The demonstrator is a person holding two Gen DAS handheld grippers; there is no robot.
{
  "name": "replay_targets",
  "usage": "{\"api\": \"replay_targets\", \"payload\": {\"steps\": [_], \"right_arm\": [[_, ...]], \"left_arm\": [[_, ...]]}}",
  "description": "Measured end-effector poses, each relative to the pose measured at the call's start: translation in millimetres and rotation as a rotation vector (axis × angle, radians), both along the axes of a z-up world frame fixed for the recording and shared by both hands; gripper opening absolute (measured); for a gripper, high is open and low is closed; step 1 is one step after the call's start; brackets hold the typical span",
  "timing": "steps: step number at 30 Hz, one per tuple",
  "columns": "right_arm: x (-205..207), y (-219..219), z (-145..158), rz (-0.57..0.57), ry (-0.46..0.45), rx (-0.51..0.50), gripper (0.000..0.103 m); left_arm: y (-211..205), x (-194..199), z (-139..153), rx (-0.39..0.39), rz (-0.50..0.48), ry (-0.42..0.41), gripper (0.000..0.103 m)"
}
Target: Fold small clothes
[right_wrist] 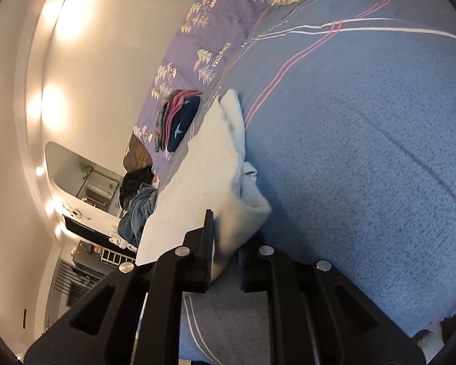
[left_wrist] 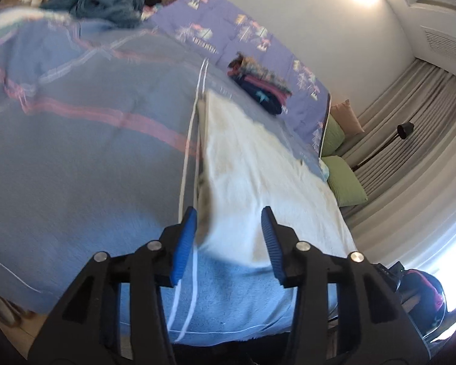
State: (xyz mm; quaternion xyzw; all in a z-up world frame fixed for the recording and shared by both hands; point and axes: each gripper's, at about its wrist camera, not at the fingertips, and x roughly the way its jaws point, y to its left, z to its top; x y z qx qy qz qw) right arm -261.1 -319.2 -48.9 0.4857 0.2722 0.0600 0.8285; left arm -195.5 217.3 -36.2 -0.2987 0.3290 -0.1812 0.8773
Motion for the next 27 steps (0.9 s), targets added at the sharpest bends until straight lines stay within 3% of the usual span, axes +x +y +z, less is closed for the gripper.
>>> {"api": "replay_targets", "payload": {"steps": [3,4,6,8,12,14,16,18,19,27], "right_arm": [[3.1,4.8,0.7,-0.027,-0.002,-0.009,0.021],[6.6,7.9,2.6,-0.031,-0.009,-0.007,0.028],[11.2,6.8,6.1,-0.025,-0.024,-0.012,0.042],[19.0,8.3,10.2,-0.028,-0.033,-0.024,0.049],[27.2,9.2,11.7,-0.044,-0.032,-0.021,0.051],[29.4,12.2,12.9,-0.049,-0.038,-0.030,0.046],[31.2,14.9,13.8,-0.041,-0.038,-0.035,0.034],[28.0,16.5,18.2,-0.039,-0.037,-0.064,0.014],[27.5,20.4,24.3,-0.039,-0.043,-0.105,0.010],[47.4,88.2,74.5,0.073,-0.142,-0.455,0.007]], "left_arm": [[-12.1,0.3,24.3,-0.035,-0.053,-0.073,0.067],[-20.8,3.2,30.3,-0.040,-0.085,-0.092,0.073],[-45.4,10.7,41.4,-0.043,-0.165,-0.138,0.077],[-79.6,21.0,49.2,-0.028,-0.263,-0.176,0.081],[-146.8,49.2,48.6,-0.028,-0.406,-0.177,0.085],[-175.8,65.6,41.0,-0.047,-0.478,-0.150,0.088],[-193.6,78.1,32.1,-0.048,-0.530,-0.110,0.089],[-204.7,91.8,23.4,-0.065,-0.553,-0.068,0.089],[-208.3,99.1,21.3,-0.082,-0.558,-0.049,0.089],[-220.6,131.8,21.9,-0.182,-0.584,0.013,0.090]]}}
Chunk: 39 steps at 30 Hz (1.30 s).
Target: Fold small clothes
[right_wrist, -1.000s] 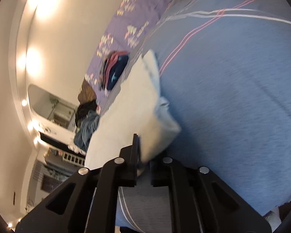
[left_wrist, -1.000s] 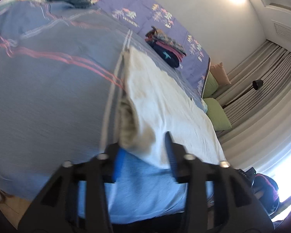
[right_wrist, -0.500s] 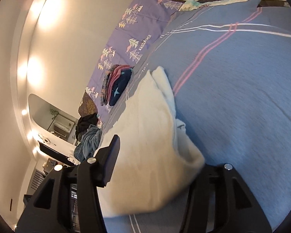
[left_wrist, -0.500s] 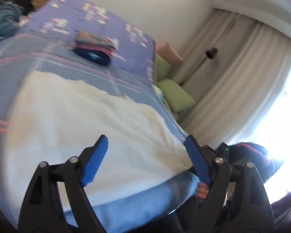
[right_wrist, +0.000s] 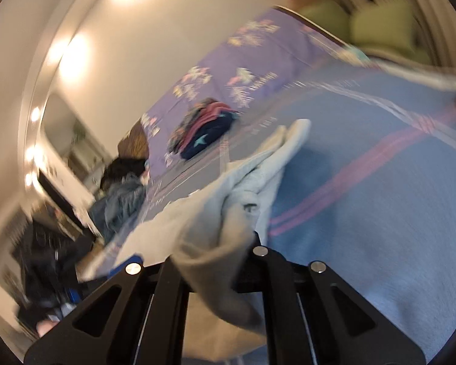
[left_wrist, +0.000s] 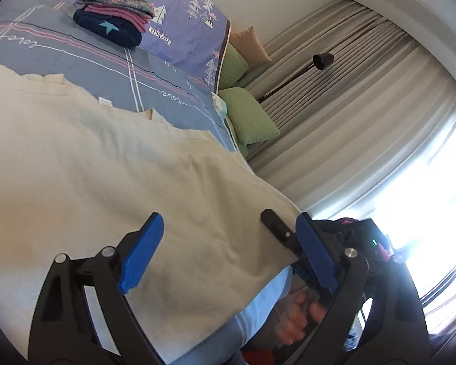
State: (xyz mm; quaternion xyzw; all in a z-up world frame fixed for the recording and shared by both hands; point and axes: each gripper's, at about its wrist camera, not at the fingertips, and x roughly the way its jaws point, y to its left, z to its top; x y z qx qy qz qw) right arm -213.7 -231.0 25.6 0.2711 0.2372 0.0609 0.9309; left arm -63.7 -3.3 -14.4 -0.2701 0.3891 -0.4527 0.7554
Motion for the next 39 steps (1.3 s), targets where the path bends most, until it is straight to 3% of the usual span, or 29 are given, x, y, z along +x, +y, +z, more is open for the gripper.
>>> {"api": "replay_targets", "payload": {"steps": [3,7,14,17,24,29,35,39], "right_arm": [[9.0,34.3,5.9,0.073,-0.013,-0.099,0.007],[15.2,75.8,-5.4,0.186,0.008,-0.203,0.007],[14.6,98.1,-25.0,0.259,0.034,-0.239,0.007],[16.4,90.4,-22.4,0.255,0.028,-0.180,0.007],[4.6,90.3,-13.8,0.252,0.002,-0.177,0.006],[-0.5,84.2,-13.7,0.258,-0.001,-0.150,0.006],[-2.5,91.6,-9.2,0.280,-0.004,-0.163,0.007],[1.5,100.6,-6.0,0.312,-0.014,-0.152,0.005]], "left_arm": [[2.3,8.1,2.1,-0.046,-0.016,0.036,0.092],[-2.7,25.7,-2.7,-0.037,-0.015,0.084,0.093],[-16.3,61.3,-32.6,-0.014,0.021,0.212,0.089],[-13.2,72.4,-42.3,-0.012,0.069,0.284,0.073],[-13.1,91.0,-56.6,-0.013,0.115,0.369,0.047],[-7.7,98.7,-67.5,-0.026,0.152,0.410,0.021],[-0.5,100.4,-59.0,-0.028,0.168,0.399,0.014],[8.9,99.9,-34.9,0.000,0.176,0.332,0.013]]}}
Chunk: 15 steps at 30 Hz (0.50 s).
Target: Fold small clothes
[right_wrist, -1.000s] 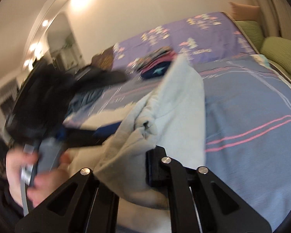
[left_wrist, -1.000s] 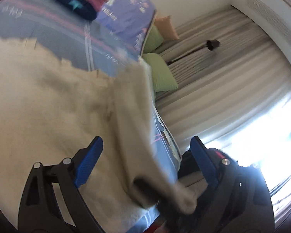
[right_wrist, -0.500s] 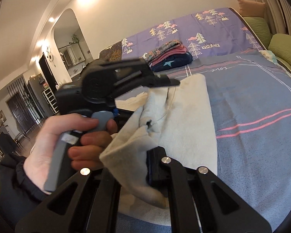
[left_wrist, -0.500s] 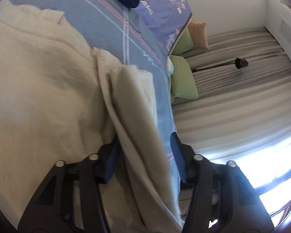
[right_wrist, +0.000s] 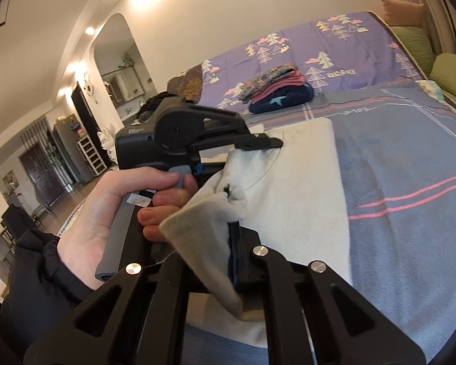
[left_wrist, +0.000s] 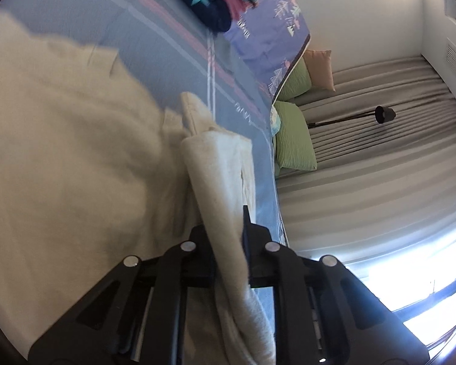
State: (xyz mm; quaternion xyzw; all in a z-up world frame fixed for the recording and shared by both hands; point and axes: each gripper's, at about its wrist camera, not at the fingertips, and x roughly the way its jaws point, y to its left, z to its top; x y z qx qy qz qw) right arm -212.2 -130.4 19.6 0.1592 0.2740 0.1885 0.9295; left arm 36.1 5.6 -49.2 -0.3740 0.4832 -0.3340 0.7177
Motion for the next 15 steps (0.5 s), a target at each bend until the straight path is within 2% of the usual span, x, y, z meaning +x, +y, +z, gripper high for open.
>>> {"api": "replay_targets", "payload": {"steps": [3,10,15], "right_arm": [[-1.0,12.0,7.2,0.025,-0.025,-0.004,0.005],[7.7,49.9,23.0,0.122,-0.056,-0.006,0.005],[21.2,80.3,21.9,0.202,-0.044,0.027,0.004]], "left_arm": [[13.7,-3.3,18.0,0.005,0.008,-0.052,0.013],[69.4,-4.8,37.6,-0.018,0.052,-0.074,0.013],[113.7,-8.4,45.6,0.023,0.106,-0.093,0.013]]}}
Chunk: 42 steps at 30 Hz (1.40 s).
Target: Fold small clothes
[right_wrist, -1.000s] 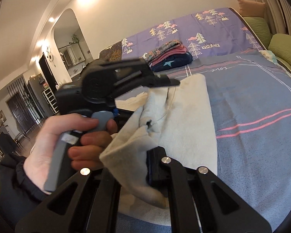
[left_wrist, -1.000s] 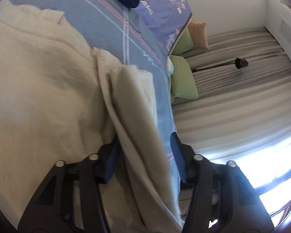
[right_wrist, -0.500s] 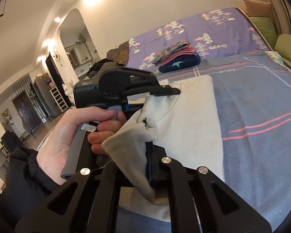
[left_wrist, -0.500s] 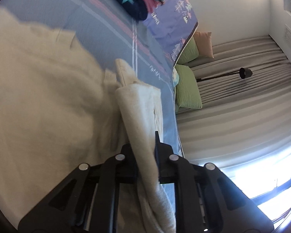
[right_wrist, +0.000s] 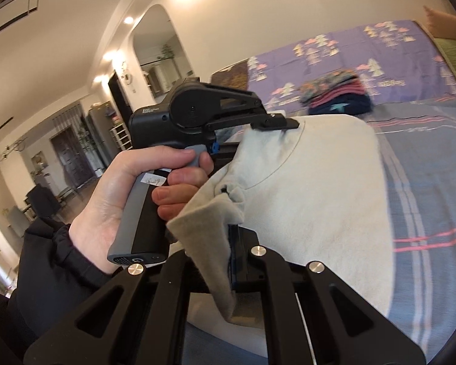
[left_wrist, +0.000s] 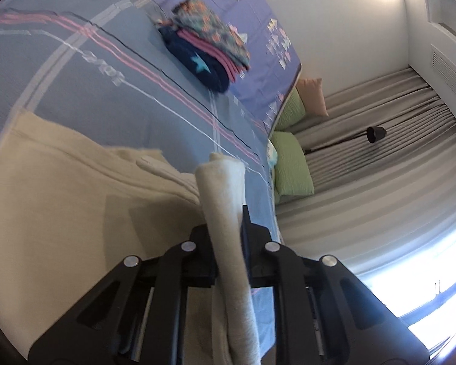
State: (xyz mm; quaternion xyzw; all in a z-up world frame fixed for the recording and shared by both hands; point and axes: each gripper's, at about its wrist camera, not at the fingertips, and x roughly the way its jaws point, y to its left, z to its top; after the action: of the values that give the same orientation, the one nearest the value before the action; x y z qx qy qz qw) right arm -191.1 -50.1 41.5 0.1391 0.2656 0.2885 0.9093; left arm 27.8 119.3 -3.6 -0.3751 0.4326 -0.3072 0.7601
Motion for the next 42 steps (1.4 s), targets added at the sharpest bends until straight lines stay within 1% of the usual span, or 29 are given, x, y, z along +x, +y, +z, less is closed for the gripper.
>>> {"api": "replay_targets", "payload": {"steps": [2,4,9,10,13,16,19,21,23,24,26,30,32,34,37,40,42], "right_arm": [[6.1,13.7,0.3,0.032,0.006,0.016,0.004],[12.2,26.1,-1.5,0.059,0.016,0.026,0.005],[27.1,54.1,-14.7,0.114,0.076,0.043,0.005],[26.8,57.4,-17.4,0.118,0.084,0.044,0.005],[28.6,70.6,-28.1,0.133,0.128,0.038,0.005],[32.8,77.0,-42.9,0.157,0.199,0.061,0.011],[31.2,79.1,-49.6,0.171,0.238,0.104,0.015],[31.4,77.6,-49.3,0.198,0.258,0.132,0.020],[27.8,77.3,-47.3,0.225,0.268,0.161,0.031],[24.6,78.3,-45.6,0.244,0.268,0.167,0.036],[18.5,81.6,-43.2,0.272,0.273,0.164,0.038],[4.6,94.9,-46.5,0.384,0.315,0.177,0.038],[-5.6,101.3,-46.8,0.414,0.315,0.141,0.038],[-9.8,101.9,-45.6,0.434,0.327,0.143,0.038],[-12.8,85.0,-32.4,0.410,0.289,0.174,0.038],[-13.8,57.0,-20.3,0.370,0.267,0.256,0.038],[-11.2,37.0,-11.6,0.319,0.247,0.300,0.038]], "left_arm": [[14.4,-0.3,0.3,0.012,0.017,-0.003,0.013],[31.5,-0.3,-3.0,0.007,0.038,0.010,0.013],[67.6,2.2,-15.1,0.082,0.085,0.027,0.013],[68.7,5.4,-16.4,0.093,0.090,0.030,0.013],[83.5,9.3,-25.4,0.119,0.101,0.042,0.021],[98.6,12.1,-35.4,0.126,0.125,0.056,0.023],[113.1,10.9,-41.8,0.141,0.157,0.058,0.024],[123.6,8.1,-44.9,0.138,0.178,0.063,0.024],[131.8,4.6,-44.7,0.135,0.199,0.060,0.027],[138.6,1.5,-44.2,0.133,0.212,0.057,0.028],[144.8,-3.2,-42.4,0.132,0.227,0.055,0.031],[154.5,-16.1,-39.3,0.131,0.234,0.052,0.034],[155.5,-22.0,-36.3,0.123,0.230,0.045,0.036],[154.1,-30.4,-27.3,0.116,0.225,0.017,0.038],[147.3,-40.6,-10.7,0.103,0.207,-0.034,0.043],[134.8,-52.7,5.1,0.068,0.202,-0.088,0.043],[122.7,-59.2,10.2,0.043,0.182,-0.109,0.043]]}}
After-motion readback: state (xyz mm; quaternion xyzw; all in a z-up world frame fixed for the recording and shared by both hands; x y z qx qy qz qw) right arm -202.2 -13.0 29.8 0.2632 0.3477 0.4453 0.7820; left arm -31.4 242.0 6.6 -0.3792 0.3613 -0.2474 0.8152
